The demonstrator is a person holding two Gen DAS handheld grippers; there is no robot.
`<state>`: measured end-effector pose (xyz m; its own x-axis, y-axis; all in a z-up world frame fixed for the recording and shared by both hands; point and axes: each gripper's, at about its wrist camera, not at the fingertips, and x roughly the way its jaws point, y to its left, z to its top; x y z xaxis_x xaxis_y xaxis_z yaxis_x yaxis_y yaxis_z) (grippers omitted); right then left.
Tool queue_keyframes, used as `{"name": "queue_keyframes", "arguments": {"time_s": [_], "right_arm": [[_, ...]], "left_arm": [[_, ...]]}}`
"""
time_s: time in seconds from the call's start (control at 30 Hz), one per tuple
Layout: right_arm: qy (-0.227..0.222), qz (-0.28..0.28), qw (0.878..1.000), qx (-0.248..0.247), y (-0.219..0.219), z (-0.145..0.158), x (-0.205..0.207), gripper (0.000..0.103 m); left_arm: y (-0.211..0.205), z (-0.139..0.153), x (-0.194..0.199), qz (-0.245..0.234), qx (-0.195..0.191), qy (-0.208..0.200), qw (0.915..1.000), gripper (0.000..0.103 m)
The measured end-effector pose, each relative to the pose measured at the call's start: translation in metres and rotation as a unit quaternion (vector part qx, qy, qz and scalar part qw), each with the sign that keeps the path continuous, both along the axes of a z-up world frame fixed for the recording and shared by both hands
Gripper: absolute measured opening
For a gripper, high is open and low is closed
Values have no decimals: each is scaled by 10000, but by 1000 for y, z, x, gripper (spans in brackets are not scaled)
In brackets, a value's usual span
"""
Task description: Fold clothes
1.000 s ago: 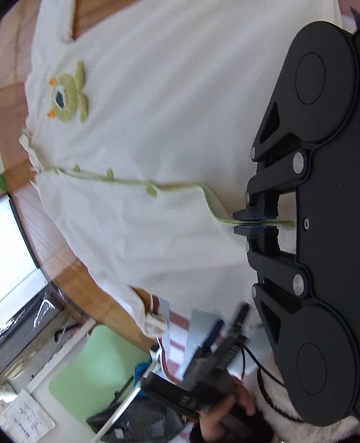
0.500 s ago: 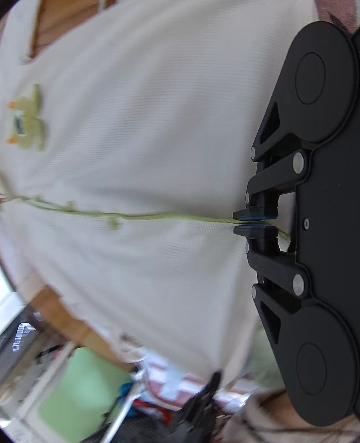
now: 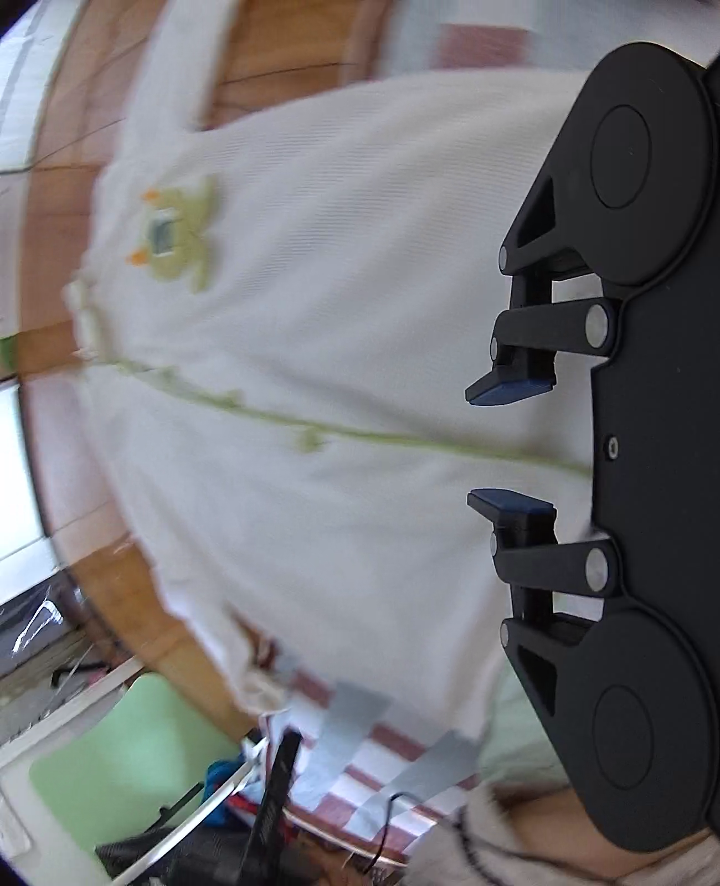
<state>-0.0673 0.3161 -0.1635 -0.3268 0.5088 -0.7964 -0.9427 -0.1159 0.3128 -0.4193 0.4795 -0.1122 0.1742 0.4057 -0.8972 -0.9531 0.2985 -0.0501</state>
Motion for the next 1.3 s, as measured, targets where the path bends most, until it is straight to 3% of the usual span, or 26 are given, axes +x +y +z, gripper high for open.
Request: {"name": "queue_keyframes", "arguments": {"time_s": [0.07, 0.13, 0.2, 0.23, 0.3, 0.4, 0.47, 0.53, 0.67, 0.8, 0.93, 1.1, 1.17, 1.3], "right_arm": [[-273, 196, 9992, 197, 29, 24, -14, 51], [-555, 403, 9969, 388, 60, 48, -30, 52], [-765, 637, 9933, 595, 92, 72, -51, 52], [-800, 737, 9916, 694, 108, 83, -63, 52], [-734, 943, 9902, 724, 136, 100, -89, 51], [-623, 1216, 9887, 624, 173, 121, -127, 50], [-697, 1184, 9897, 409, 184, 129, -146, 50], [-938, 1101, 9892, 226, 186, 133, -162, 50], [-1924, 1749, 9653, -241, 184, 125, -191, 51], [-2689, 2197, 9349, -733, 190, 114, -205, 62], [-2581, 2819, 9214, -696, 210, 85, -204, 64], [-2296, 3117, 9220, 23, 245, 61, -187, 63], [-2023, 3209, 9252, -17, 254, 64, -175, 63], [-1585, 3272, 9315, 105, 277, 60, -166, 64]], "left_arm": [[6, 12, 10, 278, 310, 51, 9991, 59], [13, 25, 22, 219, 207, -232, 9993, 59], [19, 38, 28, 120, 202, -500, 9985, 67], [19, 43, 27, 169, 276, -546, 9980, 76], [24, 45, 15, 386, 506, -329, 9974, 79], [29, 30, -21, 784, 928, 285, 9922, 79], [27, 10, -56, 1012, 1273, 305, 9862, 79], [26, -13, -91, 1379, 1277, 15, 9822, 79], [40, -41, -132, 1887, 915, -477, 9766, 79], [51, -50, -114, 1348, 1023, -178, 9854, 80], [65, -75, -101, 1221, 822, 47, 9891, 84], [76, -95, -100, 1444, 1282, 628, 9792, 84], [76, -96, -100, 1215, 1521, 513, 9795, 87], [89, -115, -92, 896, 1435, 685, 9832, 87]]}}
